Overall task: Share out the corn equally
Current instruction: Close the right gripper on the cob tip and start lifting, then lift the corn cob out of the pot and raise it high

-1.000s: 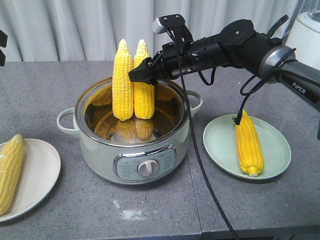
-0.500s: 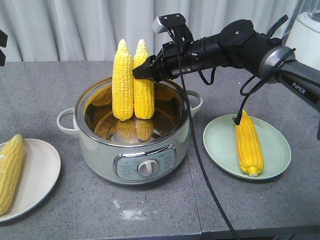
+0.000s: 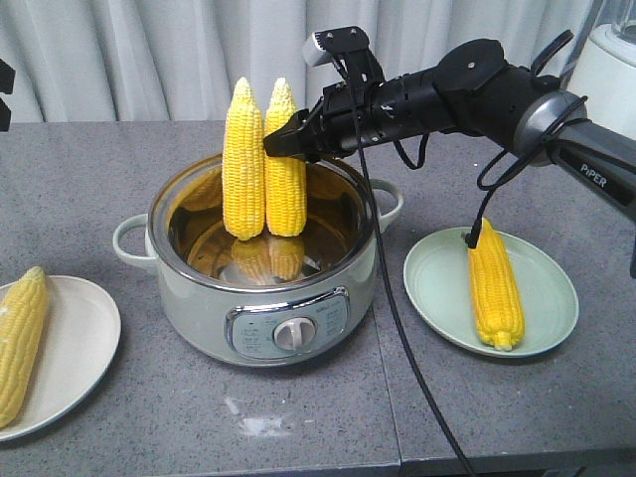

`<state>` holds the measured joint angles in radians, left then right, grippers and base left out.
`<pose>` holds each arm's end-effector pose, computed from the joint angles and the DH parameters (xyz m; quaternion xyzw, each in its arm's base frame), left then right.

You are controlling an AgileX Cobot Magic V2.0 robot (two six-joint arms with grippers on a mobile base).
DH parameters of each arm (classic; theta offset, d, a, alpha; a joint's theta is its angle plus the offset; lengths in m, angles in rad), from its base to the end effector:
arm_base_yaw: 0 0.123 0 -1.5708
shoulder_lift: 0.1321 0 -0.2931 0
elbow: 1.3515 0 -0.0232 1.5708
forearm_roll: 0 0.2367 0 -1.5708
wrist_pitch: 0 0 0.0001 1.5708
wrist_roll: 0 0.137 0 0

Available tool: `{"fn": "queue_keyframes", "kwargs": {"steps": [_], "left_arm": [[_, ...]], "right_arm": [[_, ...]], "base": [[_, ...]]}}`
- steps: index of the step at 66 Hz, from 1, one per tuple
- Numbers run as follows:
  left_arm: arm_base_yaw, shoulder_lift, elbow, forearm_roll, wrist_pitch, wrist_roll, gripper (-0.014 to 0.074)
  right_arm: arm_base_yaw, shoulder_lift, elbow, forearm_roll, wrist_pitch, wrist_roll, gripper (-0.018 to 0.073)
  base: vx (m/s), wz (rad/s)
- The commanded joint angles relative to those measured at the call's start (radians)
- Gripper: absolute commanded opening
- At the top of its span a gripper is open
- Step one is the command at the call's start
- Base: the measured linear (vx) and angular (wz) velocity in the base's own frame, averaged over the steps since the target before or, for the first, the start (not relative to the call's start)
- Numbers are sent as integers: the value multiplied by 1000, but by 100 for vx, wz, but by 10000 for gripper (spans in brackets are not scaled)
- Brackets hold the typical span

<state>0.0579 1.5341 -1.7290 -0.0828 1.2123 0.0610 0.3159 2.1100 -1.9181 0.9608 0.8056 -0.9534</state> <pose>0.3305 0.0085 0.3935 -0.0001 0.9483 -0.0226 0.3165 0.4582 0.2350 0.2846 -0.3406 0.7910 0.3079 0.4044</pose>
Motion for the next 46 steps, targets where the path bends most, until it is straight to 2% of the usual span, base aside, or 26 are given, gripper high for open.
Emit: {"fn": "queue_keyframes", "kwargs": {"steps": [1,30,46], "left_arm": [[2,-35,-27,-15,-46,-2,430],[2,-35,-27,-15,-46,-2,430],[2,-35,-27,-15,-46,-2,430]], "right_arm": [[-4,-73,-30,76,-21,-5,183],[-4,-164,-30,71,-13,-9,183],[-4,-257,-30,-23,-12,5,183]], "base": [[0,0],[0,0],[0,0]]}}
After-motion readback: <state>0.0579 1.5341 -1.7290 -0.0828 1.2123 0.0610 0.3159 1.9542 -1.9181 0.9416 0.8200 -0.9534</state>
